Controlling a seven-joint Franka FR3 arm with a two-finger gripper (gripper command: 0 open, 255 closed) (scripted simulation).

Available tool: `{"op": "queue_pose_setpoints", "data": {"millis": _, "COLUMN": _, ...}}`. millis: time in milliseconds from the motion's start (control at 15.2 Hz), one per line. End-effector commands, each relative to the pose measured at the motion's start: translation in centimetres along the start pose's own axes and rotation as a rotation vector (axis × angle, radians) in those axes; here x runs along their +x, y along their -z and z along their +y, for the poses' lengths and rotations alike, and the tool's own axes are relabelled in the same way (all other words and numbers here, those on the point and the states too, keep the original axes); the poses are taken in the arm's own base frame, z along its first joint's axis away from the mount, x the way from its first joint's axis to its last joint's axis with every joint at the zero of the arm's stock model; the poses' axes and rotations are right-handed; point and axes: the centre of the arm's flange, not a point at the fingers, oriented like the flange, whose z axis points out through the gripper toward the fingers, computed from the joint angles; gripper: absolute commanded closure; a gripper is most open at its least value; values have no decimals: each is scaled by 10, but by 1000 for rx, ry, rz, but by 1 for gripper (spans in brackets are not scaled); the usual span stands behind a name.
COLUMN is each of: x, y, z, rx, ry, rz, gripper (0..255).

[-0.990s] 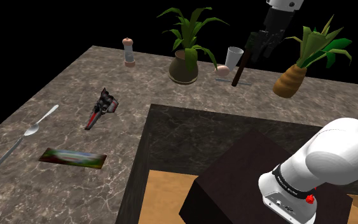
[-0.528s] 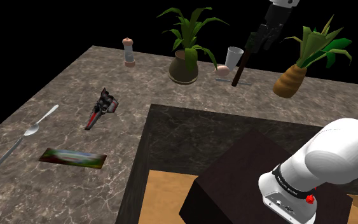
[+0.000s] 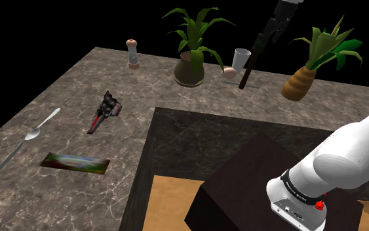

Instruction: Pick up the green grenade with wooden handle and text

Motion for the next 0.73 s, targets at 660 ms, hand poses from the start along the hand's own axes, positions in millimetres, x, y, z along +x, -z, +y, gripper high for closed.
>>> {"op": "queue_pose_setpoints", "data": {"millis": 660, "x": 77, "y": 6, "z": 136, "rx": 18, "ry": 24, "rz": 46, "gripper": 0}}
